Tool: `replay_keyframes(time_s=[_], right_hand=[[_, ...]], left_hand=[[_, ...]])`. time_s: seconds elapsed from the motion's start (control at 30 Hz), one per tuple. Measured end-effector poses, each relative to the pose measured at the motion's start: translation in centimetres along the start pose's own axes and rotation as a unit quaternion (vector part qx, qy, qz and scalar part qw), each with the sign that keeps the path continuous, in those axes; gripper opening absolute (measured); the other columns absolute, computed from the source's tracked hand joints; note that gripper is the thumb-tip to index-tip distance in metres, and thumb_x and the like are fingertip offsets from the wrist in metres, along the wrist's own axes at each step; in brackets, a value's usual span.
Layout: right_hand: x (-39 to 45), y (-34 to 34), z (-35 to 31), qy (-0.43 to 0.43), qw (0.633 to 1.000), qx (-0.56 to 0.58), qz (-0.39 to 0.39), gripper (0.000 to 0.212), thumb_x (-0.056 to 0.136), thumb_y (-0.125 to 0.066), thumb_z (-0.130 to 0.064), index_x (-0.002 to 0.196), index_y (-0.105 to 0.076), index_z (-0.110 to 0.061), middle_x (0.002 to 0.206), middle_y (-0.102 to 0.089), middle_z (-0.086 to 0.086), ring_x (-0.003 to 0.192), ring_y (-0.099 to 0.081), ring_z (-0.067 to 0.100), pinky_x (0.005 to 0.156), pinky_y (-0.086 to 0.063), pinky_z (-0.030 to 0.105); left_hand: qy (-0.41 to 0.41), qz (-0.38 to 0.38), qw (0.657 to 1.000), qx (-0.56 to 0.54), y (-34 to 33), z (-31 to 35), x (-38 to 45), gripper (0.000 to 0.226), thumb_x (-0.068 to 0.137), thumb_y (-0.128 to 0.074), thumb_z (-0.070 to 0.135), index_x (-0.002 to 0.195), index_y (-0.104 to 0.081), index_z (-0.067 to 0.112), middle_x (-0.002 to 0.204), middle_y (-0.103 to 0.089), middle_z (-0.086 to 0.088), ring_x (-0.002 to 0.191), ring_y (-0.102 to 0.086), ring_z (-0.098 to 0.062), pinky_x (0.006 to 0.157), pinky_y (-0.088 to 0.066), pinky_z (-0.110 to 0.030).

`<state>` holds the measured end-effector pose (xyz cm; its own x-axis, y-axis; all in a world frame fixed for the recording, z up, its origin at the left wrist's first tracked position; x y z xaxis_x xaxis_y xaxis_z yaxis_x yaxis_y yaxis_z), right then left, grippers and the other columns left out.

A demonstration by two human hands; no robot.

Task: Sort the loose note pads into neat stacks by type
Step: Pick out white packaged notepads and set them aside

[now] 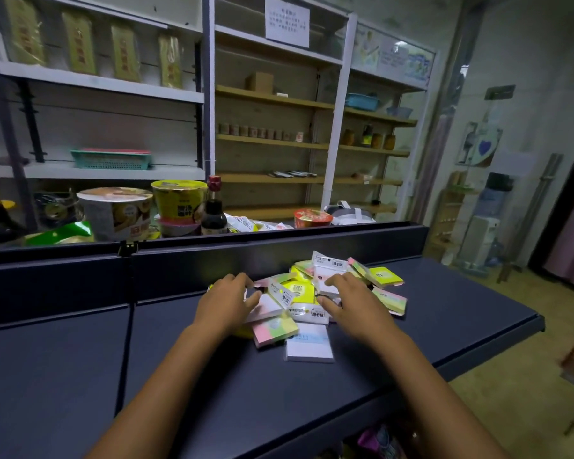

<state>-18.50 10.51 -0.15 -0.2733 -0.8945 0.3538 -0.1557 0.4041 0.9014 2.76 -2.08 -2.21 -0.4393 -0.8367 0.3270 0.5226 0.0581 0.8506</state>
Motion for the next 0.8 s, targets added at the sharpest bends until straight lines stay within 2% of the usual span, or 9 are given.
replay_keyframes(time_s=[0.13, 0.23, 0.4, 0.53, 0.6, 0.7, 0.8], right_hand=[[1.5, 0.4, 1.3, 0.01, 1.0, -0.001, 0.015, 0.041, 0.096, -0.052, -0.049, 0.129, -0.051, -0.023, 0.131, -0.05, -0.001, 0.125, -0.047, 0.022, 0.094, -0.044, 0.038], [2.2, 0.2, 2.1, 0.017, 1.0, -0.003, 0.023, 0.041, 0.096, -0.052, -0.047, 0.128, -0.051, -0.022, 0.132, -0.05, 0.0, 0.133, -0.041, 0.022, 0.099, -0.04, 0.038], [2.6, -0.5, 2.8, 0.018, 1.0, 0.011, 0.014, 0.04, 0.095, -0.053, -0.047, 0.127, -0.052, -0.024, 0.131, -0.05, 0.0, 0.128, -0.044, 0.022, 0.097, -0.041, 0.037], [3.1, -0.6, 2.9, 0.026, 0.999, 0.039, 0.024, 0.037, 0.097, -0.053, -0.044, 0.126, -0.052, -0.022, 0.131, -0.05, 0.0, 0.125, -0.046, 0.021, 0.097, -0.042, 0.036], [3.3, -0.8, 2.8, 0.028, 0.998, 0.051, 0.025, 0.035, 0.097, -0.052, -0.044, 0.125, -0.053, -0.022, 0.13, -0.05, 0.0, 0.124, -0.046, 0.02, 0.095, -0.041, 0.035], [3.5, -1.0, 2.9, 0.03, 0.997, 0.066, 0.024, 0.035, 0.097, -0.052, -0.043, 0.124, -0.053, -0.021, 0.13, -0.05, -0.001, 0.124, -0.046, 0.019, 0.095, -0.041, 0.034], [3.7, -1.0, 3.1, 0.027, 0.996, 0.084, 0.03, 0.034, 0.097, -0.054, -0.043, 0.124, -0.053, -0.021, 0.129, -0.051, -0.001, 0.122, -0.048, 0.019, 0.095, -0.043, 0.034]], left_hand=[[0.018, -0.013, 1.0, 0.01, -0.3, -0.6, 0.2, 0.035, 0.095, -0.05, 0.049, 0.121, -0.055, 0.027, 0.12, -0.062, 0.0, 0.112, -0.056, -0.022, 0.087, -0.051, -0.04], [0.024, -0.02, 0.999, 0.029, -0.3, -0.5, 0.3, 0.034, 0.096, -0.049, 0.048, 0.124, -0.054, 0.028, 0.12, -0.064, 0.0, 0.111, -0.057, -0.023, 0.086, -0.051, -0.038], [0.03, -0.04, 0.999, 0.021, -0.5, -0.7, 0.1, 0.031, 0.095, -0.056, 0.04, 0.124, -0.057, 0.029, 0.123, -0.064, 0.001, 0.113, -0.057, -0.023, 0.087, -0.051, -0.037], [0.053, -0.026, 0.995, -0.08, -0.5, -1.3, 0.4, 0.036, 0.088, -0.069, 0.03, 0.123, -0.062, 0.024, 0.123, -0.062, -0.003, 0.117, -0.054, -0.023, 0.096, -0.046, -0.034], [0.077, -0.008, 0.987, -0.144, -0.2, -1.5, 0.4, 0.039, 0.083, -0.075, 0.023, 0.121, -0.066, 0.019, 0.115, -0.063, 0.0, 0.113, -0.058, -0.02, 0.087, -0.046, -0.025], [0.097, 0.007, 0.961, -0.257, 0.2, -1.4, 0.3, 0.031, 0.08, -0.077, 0.008, 0.109, -0.073, 0.015, 0.103, -0.072, -0.001, 0.097, -0.068, -0.017, 0.07, -0.048, -0.016], [0.106, 0.021, 0.914, -0.391, 0.7, -1.2, 0.0, 0.024, 0.083, -0.072, -0.002, 0.101, -0.073, 0.014, 0.103, -0.073, -0.011, 0.093, -0.07, -0.024, 0.078, -0.058, -0.033]])
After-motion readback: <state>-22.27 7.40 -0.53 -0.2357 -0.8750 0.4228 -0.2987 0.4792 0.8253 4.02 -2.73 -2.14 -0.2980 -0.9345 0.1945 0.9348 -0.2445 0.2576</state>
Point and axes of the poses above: each hand's wrist, its own x-axis towards the middle knuckle, its own y-axis out of the back of the hand, z = x × y, the point moved 3 cm from there along x, towards the middle knuckle
